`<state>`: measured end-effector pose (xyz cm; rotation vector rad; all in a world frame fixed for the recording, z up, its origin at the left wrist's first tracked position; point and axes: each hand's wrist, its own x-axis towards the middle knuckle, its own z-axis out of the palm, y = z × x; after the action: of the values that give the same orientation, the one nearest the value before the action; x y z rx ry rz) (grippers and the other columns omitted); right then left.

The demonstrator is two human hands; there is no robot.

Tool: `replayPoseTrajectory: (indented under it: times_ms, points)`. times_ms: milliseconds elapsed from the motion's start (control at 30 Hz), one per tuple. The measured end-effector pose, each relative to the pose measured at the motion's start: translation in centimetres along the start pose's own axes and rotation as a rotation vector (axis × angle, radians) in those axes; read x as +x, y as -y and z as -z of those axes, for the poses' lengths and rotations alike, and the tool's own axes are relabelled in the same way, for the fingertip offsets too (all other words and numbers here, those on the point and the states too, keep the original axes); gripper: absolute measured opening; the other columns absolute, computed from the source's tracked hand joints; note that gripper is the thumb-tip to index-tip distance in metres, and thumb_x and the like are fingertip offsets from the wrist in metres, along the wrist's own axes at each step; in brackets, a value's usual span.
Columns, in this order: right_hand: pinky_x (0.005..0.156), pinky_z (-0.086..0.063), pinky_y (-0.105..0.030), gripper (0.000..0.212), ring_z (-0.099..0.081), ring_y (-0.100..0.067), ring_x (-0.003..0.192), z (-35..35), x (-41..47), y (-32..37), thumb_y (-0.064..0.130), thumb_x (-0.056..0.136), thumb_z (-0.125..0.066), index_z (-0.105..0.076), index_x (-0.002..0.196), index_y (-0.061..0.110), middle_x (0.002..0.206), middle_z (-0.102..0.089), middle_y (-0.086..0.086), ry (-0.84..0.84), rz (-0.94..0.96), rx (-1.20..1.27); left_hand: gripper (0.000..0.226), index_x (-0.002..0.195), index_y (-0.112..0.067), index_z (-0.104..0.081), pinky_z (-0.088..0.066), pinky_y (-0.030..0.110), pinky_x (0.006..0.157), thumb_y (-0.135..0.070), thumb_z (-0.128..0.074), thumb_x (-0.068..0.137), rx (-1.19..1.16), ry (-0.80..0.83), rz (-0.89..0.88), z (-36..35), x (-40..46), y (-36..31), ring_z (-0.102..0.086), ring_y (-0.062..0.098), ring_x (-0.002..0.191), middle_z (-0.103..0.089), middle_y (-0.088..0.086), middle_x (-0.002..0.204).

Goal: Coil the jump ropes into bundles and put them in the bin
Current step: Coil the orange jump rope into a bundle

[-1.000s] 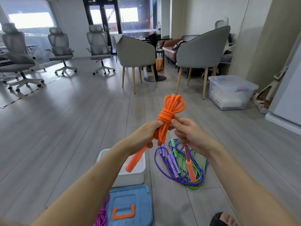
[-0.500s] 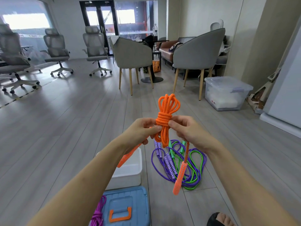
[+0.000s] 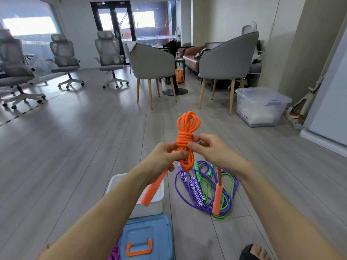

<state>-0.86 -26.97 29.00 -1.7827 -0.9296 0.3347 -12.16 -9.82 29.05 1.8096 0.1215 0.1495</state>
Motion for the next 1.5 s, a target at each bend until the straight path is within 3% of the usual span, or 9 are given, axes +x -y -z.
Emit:
replayPoseTrajectory:
  times_ms: [67,200,267,333,367,633,1000,1233,1500]
  points:
    - [0.091,-0.055,-0.041,0.027,-0.075,-0.019,0.092,0.3,-0.3,0.1,0.042,0.09,-0.076,-0.068,0.108,0.024,0.099,-0.079,-0.006,0.086,-0.021,0.072,0.02,0.115,-0.008,-0.072,-0.042,0.024,0.057,-0.014,-0.065,0.097,-0.061,0.036,-0.003,0.0,-0.1,0.1,-0.057,0.007,0.065,-0.073,0.006,0.091]
    - [0.05,-0.041,-0.027,0.03,-0.046,-0.018,0.051,0.5,-0.5,0.6,0.024,0.093,-0.077,-0.057,0.113,0.015,0.068,-0.066,-0.009,0.157,-0.065,0.165,0.023,0.119,-0.004,-0.07,-0.04,0.023,0.056,-0.013,-0.064,0.098,-0.131,0.073,0.02,0.3,-0.1,0.1,-0.055,0.008,0.065,-0.07,0.008,0.09]
    - [0.069,-0.056,-0.039,0.031,-0.066,-0.029,0.066,0.4,-0.5,0.4,0.019,0.092,-0.077,-0.058,0.115,0.014,0.084,-0.076,-0.015,0.146,-0.065,0.167,0.022,0.118,-0.004,-0.07,-0.04,0.023,0.056,-0.009,-0.063,0.097,-0.085,0.067,0.021,0.5,0.1,0.2,-0.053,0.009,0.065,-0.068,0.008,0.089]
    - [0.1,-0.055,-0.054,0.032,-0.076,-0.035,0.096,0.3,-0.4,0.3,0.014,0.092,-0.076,-0.058,0.118,0.012,0.099,-0.079,-0.016,0.13,-0.072,0.172,0.022,0.117,-0.004,-0.071,-0.041,0.022,0.055,-0.008,-0.062,0.097,-0.062,0.065,0.032,0.8,0.1,0.2,-0.052,0.009,0.065,-0.067,0.008,0.089]
    - [0.103,-0.053,-0.055,0.032,-0.076,-0.033,0.099,0.3,-0.4,0.2,0.012,0.092,-0.076,-0.058,0.119,0.012,0.1,-0.079,-0.015,0.119,-0.075,0.165,0.022,0.117,-0.003,-0.07,-0.041,0.022,0.055,-0.008,-0.062,0.097,-0.065,0.072,0.04,0.9,0.1,0.1,-0.052,0.008,0.064,-0.067,0.008,0.089]
    - [0.083,-0.058,-0.051,0.027,-0.07,-0.023,0.074,-0.2,-0.3,0.5,0.013,0.085,-0.077,-0.064,0.108,0.021,0.084,-0.077,-0.013,0.0,-0.027,0.091,0.026,0.115,-0.013,-0.073,-0.039,0.028,0.057,-0.018,-0.077,0.089,0.005,0.057,0.025,0.5,0.2,-0.3,-0.057,0.012,0.073,-0.071,0.005,0.092]
    - [0.1,-0.055,-0.058,0.032,-0.076,-0.033,0.096,0.1,-0.4,0.4,0.01,0.087,-0.08,-0.063,0.115,0.013,0.097,-0.079,-0.016,0.051,-0.063,0.167,0.025,0.118,-0.011,-0.072,-0.051,0.026,0.061,-0.013,-0.071,0.093,0.059,0.061,0.011,0.9,0.0,-1.0,-0.065,0.004,0.073,-0.075,0.002,0.096]
    - [0.091,-0.06,-0.044,0.032,-0.078,-0.023,0.085,0.0,-0.7,1.1,0.006,0.086,-0.08,-0.065,0.113,0.013,0.087,-0.08,-0.01,-0.003,-0.062,0.044,0.029,0.118,-0.012,-0.069,-0.052,0.027,0.06,0.0,-0.067,0.092,0.102,0.068,0.001,1.2,0.0,-0.8,-0.065,0.005,0.073,-0.074,-0.004,0.087]
    - [0.091,-0.06,-0.05,0.03,-0.078,-0.025,0.085,-0.7,-0.5,0.9,0.009,0.084,-0.081,-0.065,0.109,0.011,0.086,-0.08,-0.008,-0.053,-0.081,0.031,0.036,0.118,-0.024,-0.069,-0.05,0.027,0.057,-0.017,-0.08,0.085,0.151,0.046,-0.018,0.4,0.2,-0.3,-0.068,0.009,0.083,-0.074,0.002,0.104]
